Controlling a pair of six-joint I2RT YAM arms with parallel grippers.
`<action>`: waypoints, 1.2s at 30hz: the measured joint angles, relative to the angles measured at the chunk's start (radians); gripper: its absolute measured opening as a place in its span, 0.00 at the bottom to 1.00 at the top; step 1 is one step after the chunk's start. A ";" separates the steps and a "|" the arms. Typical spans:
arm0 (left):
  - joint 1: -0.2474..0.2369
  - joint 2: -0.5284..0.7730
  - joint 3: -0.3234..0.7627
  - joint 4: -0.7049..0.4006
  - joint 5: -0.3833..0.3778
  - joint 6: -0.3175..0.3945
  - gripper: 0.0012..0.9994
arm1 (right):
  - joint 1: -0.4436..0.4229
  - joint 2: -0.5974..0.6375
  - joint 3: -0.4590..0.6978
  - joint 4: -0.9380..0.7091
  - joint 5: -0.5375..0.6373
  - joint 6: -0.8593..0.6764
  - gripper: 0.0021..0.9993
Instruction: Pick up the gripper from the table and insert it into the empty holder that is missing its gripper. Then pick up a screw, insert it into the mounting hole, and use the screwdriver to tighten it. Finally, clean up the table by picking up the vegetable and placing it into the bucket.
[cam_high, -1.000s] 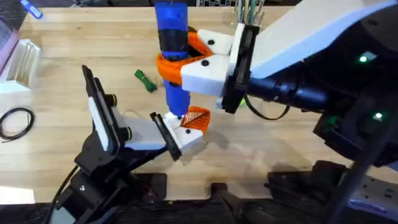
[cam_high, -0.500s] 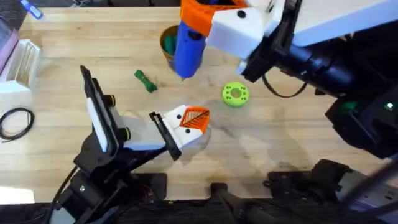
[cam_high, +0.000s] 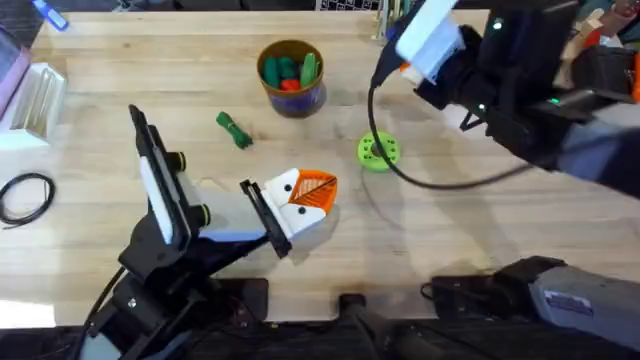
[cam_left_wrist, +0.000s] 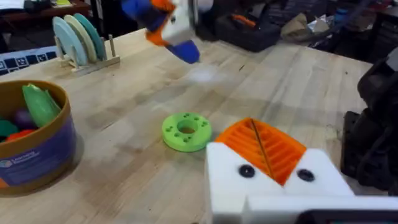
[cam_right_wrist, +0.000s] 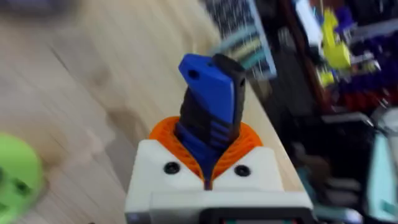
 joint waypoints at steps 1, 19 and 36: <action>0.000 0.000 0.000 0.000 0.000 0.000 0.00 | -0.025 0.040 0.000 0.000 0.031 -0.060 0.02; 0.000 0.000 0.000 0.000 0.000 0.000 0.00 | -0.095 0.357 0.035 -0.072 0.173 -0.441 0.25; 0.000 0.000 0.000 0.000 0.000 0.004 0.34 | -0.085 0.285 0.071 -0.247 0.202 -0.151 0.90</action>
